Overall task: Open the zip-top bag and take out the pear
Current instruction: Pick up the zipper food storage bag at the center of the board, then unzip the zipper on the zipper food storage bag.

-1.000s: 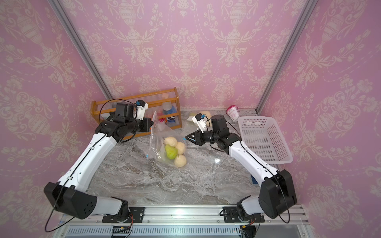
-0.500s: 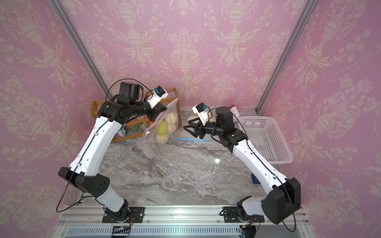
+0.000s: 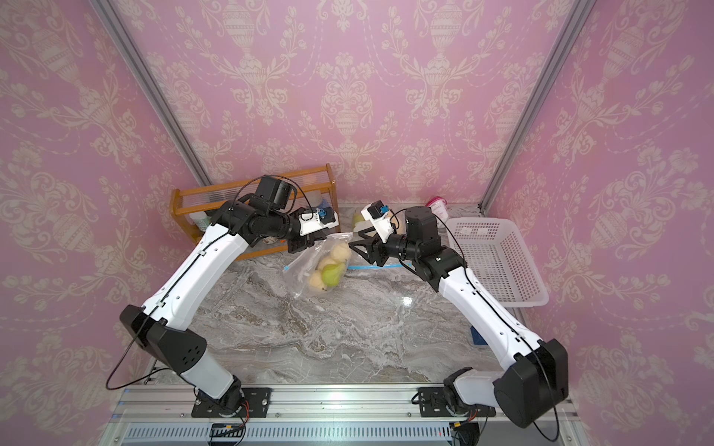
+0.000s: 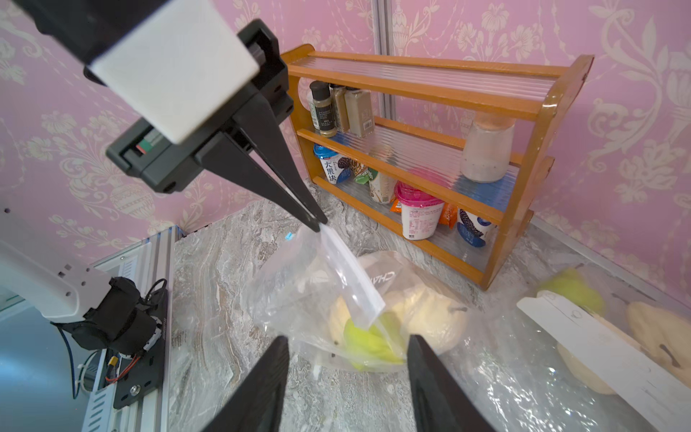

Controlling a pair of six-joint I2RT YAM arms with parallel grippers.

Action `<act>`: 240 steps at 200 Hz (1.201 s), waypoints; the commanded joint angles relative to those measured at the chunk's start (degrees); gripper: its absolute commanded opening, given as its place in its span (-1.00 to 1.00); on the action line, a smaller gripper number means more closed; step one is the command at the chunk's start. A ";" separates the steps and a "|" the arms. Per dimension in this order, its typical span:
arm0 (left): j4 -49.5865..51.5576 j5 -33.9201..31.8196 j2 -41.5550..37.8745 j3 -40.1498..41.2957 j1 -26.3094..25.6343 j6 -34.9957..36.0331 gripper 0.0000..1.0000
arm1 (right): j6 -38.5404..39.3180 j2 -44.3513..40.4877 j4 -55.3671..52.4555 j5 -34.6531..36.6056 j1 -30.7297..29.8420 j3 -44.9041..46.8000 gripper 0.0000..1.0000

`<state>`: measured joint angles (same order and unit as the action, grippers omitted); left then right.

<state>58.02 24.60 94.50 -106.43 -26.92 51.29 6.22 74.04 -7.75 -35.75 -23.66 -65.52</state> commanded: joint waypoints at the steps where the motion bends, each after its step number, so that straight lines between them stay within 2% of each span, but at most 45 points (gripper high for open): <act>1: 0.63 -3.74 -2.84 1.81 -1.48 4.35 -1.00 | 11.87 -3.01 1.45 1.67 0.19 4.55 0.09; 21: -0.32 -4.62 -4.06 3.01 -2.60 5.56 -1.00 | 17.77 -4.23 3.99 1.28 0.19 6.70 0.09; 54: -3.89 -3.19 -6.92 6.90 -3.41 7.46 -1.00 | 18.48 -2.10 4.32 -1.29 0.17 5.02 0.05; 98: -4.32 -2.53 -7.67 8.26 -3.49 8.30 -1.00 | 12.63 -0.35 15.14 -4.93 -0.16 5.72 0.10; 134: -4.65 -2.24 -7.73 8.47 -3.50 8.65 -1.00 | 9.90 2.03 22.42 -8.55 -1.12 5.48 0.04; 154: -5.22 -2.23 -7.76 8.78 -3.49 8.58 -1.00 | 9.67 3.46 21.37 -9.80 -1.53 4.14 -0.25; 180: -6.48 -2.63 -8.32 9.94 -3.51 8.48 -1.00 | 9.67 4.82 20.84 -11.94 -1.57 3.66 -0.99; 205: -9.01 -5.39 -9.07 11.08 -3.49 6.83 -1.00 | 8.20 5.04 22.21 -12.18 -1.61 4.06 -1.00; 210: -10.55 -7.00 -9.35 11.51 -3.49 4.95 -0.80 | 8.15 5.01 22.66 -12.16 -1.57 4.16 -1.00; 217: -13.55 -9.84 -9.92 12.63 -3.42 1.77 -0.33 | 7.68 4.80 23.39 -11.85 -1.57 4.34 -1.00; 222: -16.32 -12.16 -10.59 13.77 -3.41 -1.07 0.18 | 7.58 4.71 23.54 -11.53 -1.48 4.43 -1.00; 225: -17.88 -13.61 -11.12 14.44 -3.41 -3.12 0.80 | 7.48 4.63 23.50 -11.20 -1.54 4.39 -1.00; 226: -18.48 -14.05 -11.28 14.69 -3.41 -3.82 0.89 | 7.49 4.58 23.49 -11.02 -1.51 4.41 -1.00; 230: -20.47 -15.59 -11.95 15.48 -3.26 -6.64 0.98 | 7.42 4.43 23.44 -10.26 -1.48 4.35 -1.00; 240: -23.16 -16.45 -13.83 16.90 -2.08 -13.60 0.98 | 6.77 4.01 23.18 -7.26 -1.50 4.12 -1.00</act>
<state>44.69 15.62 85.14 -92.60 -30.20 53.15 15.20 78.89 13.23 -45.65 -24.91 -60.14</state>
